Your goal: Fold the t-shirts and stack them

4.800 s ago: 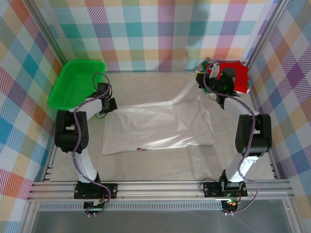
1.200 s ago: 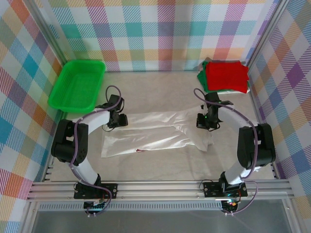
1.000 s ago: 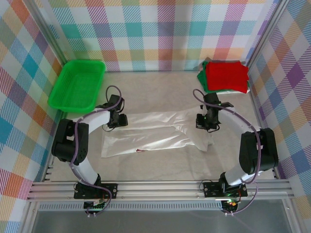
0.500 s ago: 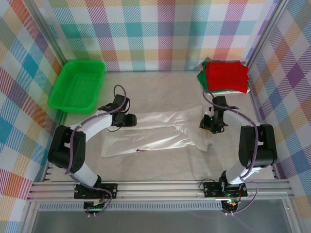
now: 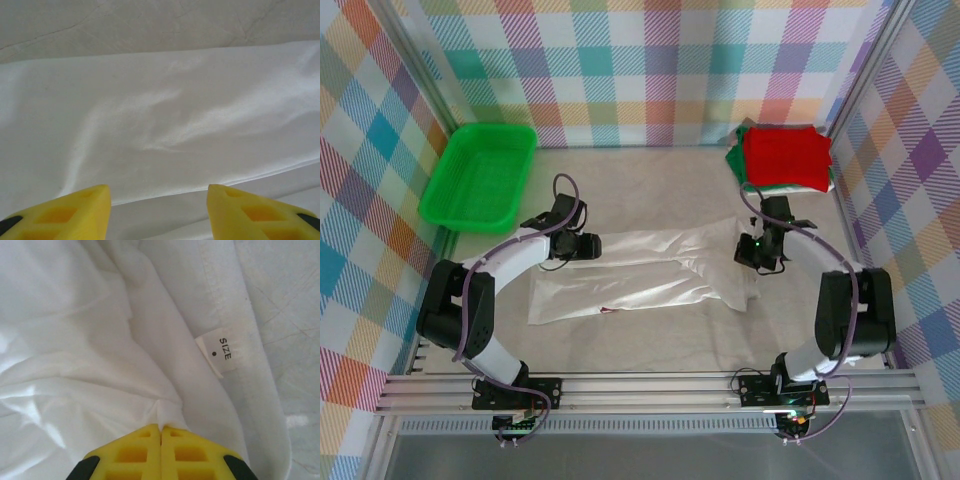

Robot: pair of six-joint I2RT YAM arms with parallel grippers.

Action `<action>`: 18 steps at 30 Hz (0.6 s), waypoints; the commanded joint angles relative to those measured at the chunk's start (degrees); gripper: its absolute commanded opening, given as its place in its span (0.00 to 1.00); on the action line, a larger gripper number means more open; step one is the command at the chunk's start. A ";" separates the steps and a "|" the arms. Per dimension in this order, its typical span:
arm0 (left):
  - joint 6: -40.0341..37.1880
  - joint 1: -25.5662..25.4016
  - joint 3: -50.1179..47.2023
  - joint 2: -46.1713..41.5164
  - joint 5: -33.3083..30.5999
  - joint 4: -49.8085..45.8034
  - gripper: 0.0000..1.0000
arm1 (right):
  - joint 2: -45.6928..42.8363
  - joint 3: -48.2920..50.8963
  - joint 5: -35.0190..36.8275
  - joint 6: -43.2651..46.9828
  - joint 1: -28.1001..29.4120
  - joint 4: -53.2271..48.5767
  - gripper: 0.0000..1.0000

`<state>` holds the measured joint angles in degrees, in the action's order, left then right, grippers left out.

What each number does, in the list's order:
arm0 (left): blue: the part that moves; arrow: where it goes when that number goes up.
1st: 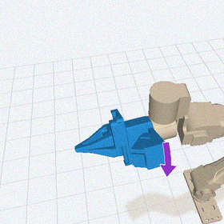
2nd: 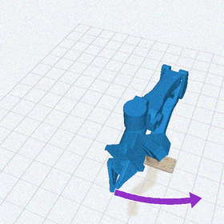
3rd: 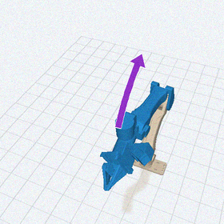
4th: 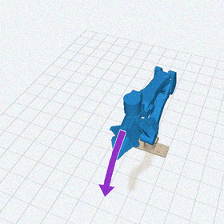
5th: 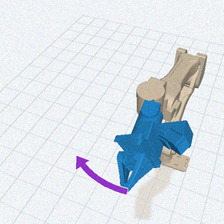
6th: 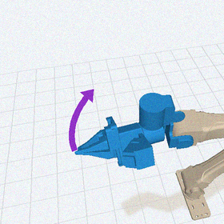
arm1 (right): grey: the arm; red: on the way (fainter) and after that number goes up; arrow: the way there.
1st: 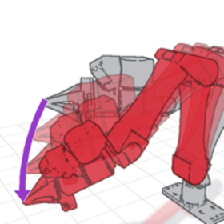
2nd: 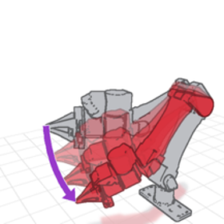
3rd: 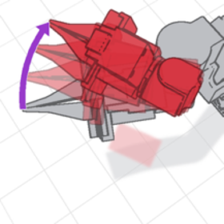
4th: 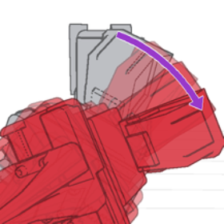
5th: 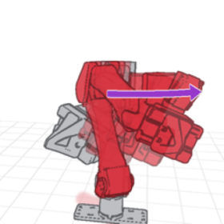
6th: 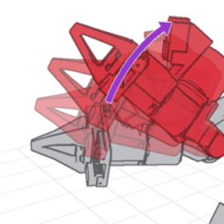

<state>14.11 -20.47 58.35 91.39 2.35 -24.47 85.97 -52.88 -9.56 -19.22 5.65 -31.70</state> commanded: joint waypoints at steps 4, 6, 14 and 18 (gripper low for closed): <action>0.13 -0.01 -0.69 -0.10 -1.77 -1.03 0.54 | -6.46 0.88 -6.65 3.03 3.80 -3.70 0.02; 0.09 -0.01 -0.86 -0.32 -2.33 -1.26 0.54 | -6.71 1.22 -11.00 3.38 6.29 -4.01 0.02; -0.38 -0.01 -1.89 -4.09 -6.34 -0.71 0.53 | -10.93 6.51 -23.28 4.00 13.03 -9.41 0.16; -1.48 0.00 -0.78 -3.95 -7.27 0.15 0.53 | -18.28 7.84 -26.38 1.93 13.71 -8.64 0.36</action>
<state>13.82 -20.47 57.14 88.71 -3.07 -24.62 72.40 -44.73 -30.00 -16.56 18.90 -39.70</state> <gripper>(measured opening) 0.534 0.328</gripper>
